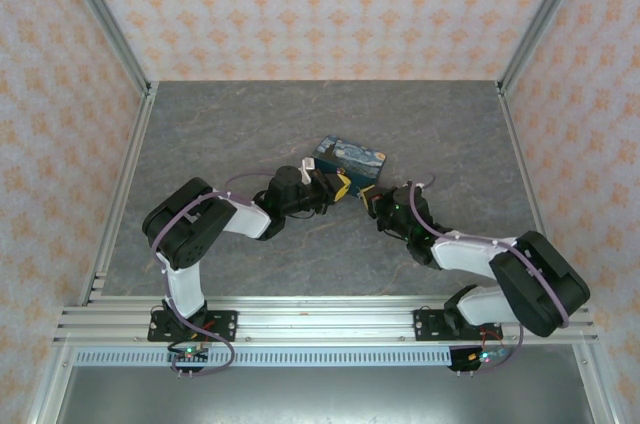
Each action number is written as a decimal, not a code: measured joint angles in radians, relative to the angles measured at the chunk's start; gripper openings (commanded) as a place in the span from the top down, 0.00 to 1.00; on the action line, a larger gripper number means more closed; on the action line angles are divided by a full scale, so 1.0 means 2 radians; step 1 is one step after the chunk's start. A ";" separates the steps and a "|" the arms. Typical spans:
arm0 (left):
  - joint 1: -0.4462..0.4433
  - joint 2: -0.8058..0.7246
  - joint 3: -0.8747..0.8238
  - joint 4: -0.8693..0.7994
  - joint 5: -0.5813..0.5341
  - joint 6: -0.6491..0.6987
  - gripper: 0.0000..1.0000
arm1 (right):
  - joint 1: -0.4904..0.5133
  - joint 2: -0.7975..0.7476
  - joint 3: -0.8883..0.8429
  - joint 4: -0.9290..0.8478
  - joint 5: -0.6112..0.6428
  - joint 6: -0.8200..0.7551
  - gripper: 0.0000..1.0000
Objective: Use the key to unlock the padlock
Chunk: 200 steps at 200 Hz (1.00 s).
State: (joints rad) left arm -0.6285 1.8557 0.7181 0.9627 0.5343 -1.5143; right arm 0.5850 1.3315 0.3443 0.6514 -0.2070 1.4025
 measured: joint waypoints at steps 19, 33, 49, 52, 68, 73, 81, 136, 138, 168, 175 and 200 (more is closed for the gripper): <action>0.000 0.000 0.000 0.000 0.000 0.000 1.00 | 0.000 0.009 0.000 0.000 -0.001 0.000 1.00; 0.000 0.000 0.000 0.000 0.000 0.000 1.00 | 0.000 0.012 0.002 0.000 -0.001 0.000 1.00; 0.000 0.000 0.000 0.000 0.000 0.000 1.00 | 0.000 0.012 0.006 0.000 -0.001 0.000 1.00; 0.000 0.000 0.000 0.000 0.000 0.000 1.00 | 0.000 0.012 0.006 0.000 -0.001 0.000 1.00; 0.000 0.000 0.000 0.000 0.000 0.000 1.00 | 0.000 0.012 0.009 0.002 -0.001 0.000 1.00; 0.000 0.000 0.000 0.000 0.000 0.000 1.00 | 0.000 0.012 0.009 0.002 -0.001 0.000 1.00; 0.000 0.000 0.000 0.000 0.000 0.000 1.00 | 0.000 0.012 0.009 0.002 -0.001 0.000 1.00; 0.000 0.000 0.000 0.000 0.000 0.000 1.00 | 0.000 0.012 0.010 0.002 -0.003 0.000 1.00; 0.000 0.000 0.000 0.000 0.000 0.000 1.00 | 0.000 0.012 0.010 0.002 -0.003 0.000 1.00; 0.000 0.000 0.000 0.000 0.000 0.000 1.00 | 0.005 0.012 0.014 0.002 -0.003 0.000 1.00; 0.000 0.000 0.000 0.000 0.000 0.000 1.00 | 0.006 0.012 0.015 0.003 -0.003 0.000 1.00; 0.000 0.000 0.000 0.000 0.000 0.000 1.00 | 0.012 0.012 0.016 0.003 -0.003 0.000 1.00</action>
State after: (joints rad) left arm -0.6285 1.8557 0.7181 0.9630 0.5335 -1.5143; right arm 0.6083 1.3560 0.3771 0.6582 -0.2131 1.4025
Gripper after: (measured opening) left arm 0.085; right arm 0.043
